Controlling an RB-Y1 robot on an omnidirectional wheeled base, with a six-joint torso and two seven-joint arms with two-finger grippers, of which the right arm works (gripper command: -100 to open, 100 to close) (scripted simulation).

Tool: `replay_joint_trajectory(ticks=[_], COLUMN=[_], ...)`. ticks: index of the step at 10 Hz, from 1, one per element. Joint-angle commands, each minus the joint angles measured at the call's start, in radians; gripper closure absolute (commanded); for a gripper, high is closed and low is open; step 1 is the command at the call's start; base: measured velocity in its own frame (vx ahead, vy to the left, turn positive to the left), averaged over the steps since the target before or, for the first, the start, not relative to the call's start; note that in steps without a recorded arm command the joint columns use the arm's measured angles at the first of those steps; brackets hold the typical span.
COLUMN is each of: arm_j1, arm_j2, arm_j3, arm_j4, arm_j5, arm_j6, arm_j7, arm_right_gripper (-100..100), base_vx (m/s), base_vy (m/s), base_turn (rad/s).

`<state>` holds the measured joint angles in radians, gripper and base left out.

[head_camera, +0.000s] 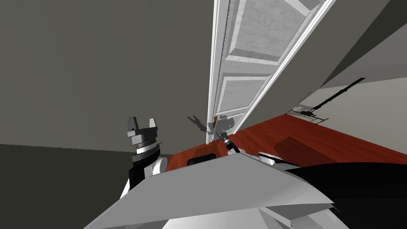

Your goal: Pull the door open

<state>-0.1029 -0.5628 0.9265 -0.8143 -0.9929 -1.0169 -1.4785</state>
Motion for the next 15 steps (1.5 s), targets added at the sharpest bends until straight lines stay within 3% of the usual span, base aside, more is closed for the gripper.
replay_joint_trajectory(ticks=[1,3,5,11,15], arm_j1=[-0.011,-0.008,0.0,0.02,0.038], arm_j2=[-0.005,-0.009,0.005,0.033,0.058], arm_j3=[0.016,0.012,-0.041,-0.155,-0.256], arm_j4=[0.029,0.016,0.024,0.034,0.042], arm_j5=[-0.015,-0.015,-0.009,0.004,0.016], arm_j6=[-0.011,-0.005,0.002,0.02,0.036], arm_j7=[-0.028,-0.02,-0.013,0.008,0.027], arm_right_gripper=[-100,-100,-100,-100,-100], base_vx=[0.069,0.031,-0.007,-0.012,-0.021], base_vy=[-0.036,-0.019,-0.031,-0.032,-0.039], base_turn=[0.048,0.007,0.283,0.205,0.21])
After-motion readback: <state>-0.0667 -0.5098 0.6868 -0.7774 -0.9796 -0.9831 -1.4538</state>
